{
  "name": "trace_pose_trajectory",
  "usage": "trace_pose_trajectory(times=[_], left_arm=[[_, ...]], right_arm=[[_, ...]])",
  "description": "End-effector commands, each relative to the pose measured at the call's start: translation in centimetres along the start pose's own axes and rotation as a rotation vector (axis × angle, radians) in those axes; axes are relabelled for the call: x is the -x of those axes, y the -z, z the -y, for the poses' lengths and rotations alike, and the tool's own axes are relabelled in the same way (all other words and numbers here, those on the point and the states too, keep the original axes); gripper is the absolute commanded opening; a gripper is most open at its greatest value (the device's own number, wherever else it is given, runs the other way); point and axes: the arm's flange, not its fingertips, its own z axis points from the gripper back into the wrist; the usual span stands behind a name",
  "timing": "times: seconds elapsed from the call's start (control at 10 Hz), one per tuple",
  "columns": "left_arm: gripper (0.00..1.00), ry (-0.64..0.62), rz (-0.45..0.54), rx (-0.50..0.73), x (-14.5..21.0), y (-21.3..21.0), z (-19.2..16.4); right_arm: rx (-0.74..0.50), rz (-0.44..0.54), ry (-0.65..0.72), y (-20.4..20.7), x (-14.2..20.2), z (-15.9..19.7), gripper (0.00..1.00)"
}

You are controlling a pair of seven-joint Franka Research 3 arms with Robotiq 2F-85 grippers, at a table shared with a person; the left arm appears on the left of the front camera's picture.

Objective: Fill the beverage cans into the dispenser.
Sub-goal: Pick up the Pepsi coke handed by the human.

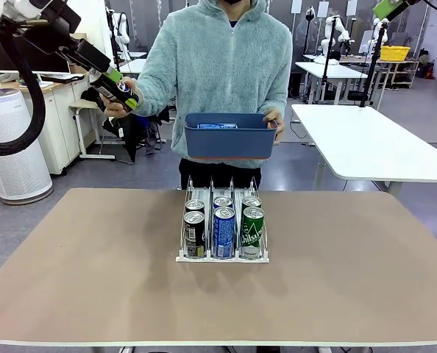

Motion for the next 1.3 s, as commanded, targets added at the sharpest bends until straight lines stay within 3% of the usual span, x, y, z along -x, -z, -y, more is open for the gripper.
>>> trace_pose_trajectory(times=[0.0,1.2], left_arm=[[1.0,-0.02,-0.003,0.017,0.9,-0.1,-0.2],[1.0,-0.014,-0.05,0.021,1.6,2.2,-1.1]], right_arm=[[-0.008,0.0,0.008,0.0,0.0,-0.2,1.0],[-0.008,0.0,0.008,0.0,0.0,-0.2,1.0]])
